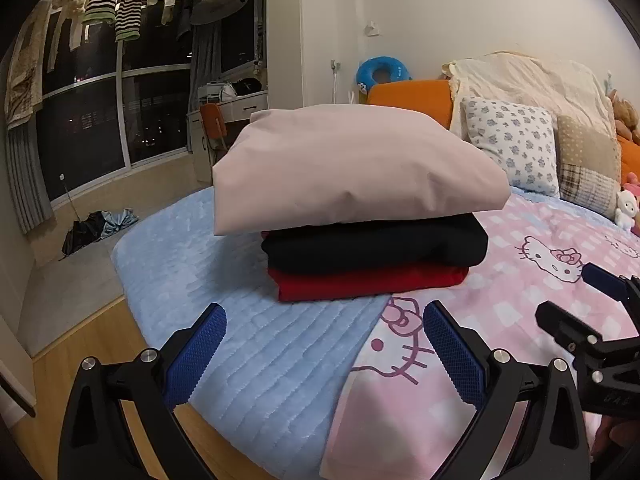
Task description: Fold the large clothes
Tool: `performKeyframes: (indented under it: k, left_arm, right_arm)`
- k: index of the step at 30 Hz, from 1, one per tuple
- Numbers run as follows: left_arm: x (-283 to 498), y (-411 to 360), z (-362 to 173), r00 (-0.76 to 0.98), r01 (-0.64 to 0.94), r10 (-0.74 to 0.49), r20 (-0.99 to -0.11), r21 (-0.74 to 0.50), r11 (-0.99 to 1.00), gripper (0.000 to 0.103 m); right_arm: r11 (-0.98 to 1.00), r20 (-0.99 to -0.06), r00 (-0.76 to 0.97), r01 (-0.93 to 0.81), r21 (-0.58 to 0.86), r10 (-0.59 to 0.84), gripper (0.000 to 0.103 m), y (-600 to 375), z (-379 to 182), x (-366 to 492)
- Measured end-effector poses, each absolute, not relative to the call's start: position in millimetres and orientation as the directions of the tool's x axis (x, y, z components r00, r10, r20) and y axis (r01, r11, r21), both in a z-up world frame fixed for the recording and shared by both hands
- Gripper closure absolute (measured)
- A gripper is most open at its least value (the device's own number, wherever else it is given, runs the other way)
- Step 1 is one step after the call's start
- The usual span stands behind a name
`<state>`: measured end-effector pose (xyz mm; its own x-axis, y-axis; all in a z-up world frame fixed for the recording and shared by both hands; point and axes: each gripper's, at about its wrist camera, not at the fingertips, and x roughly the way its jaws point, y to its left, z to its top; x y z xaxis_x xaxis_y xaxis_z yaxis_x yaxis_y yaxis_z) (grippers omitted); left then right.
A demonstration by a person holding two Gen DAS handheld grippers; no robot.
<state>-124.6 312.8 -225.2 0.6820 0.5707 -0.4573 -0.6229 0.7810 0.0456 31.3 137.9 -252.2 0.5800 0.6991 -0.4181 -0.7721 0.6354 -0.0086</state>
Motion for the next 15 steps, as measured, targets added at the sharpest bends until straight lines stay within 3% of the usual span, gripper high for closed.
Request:
performKeyframes:
  k: [15]
  left_arm:
    - [-123.7,304.9,-229.7,0.689,-0.621,0.581,-0.434,0.061,0.782,0.003]
  right_arm:
    - [0.633,-0.427,0.577,-0.774,-0.014,0.696,0.005,140.0,-254.9,31.6]
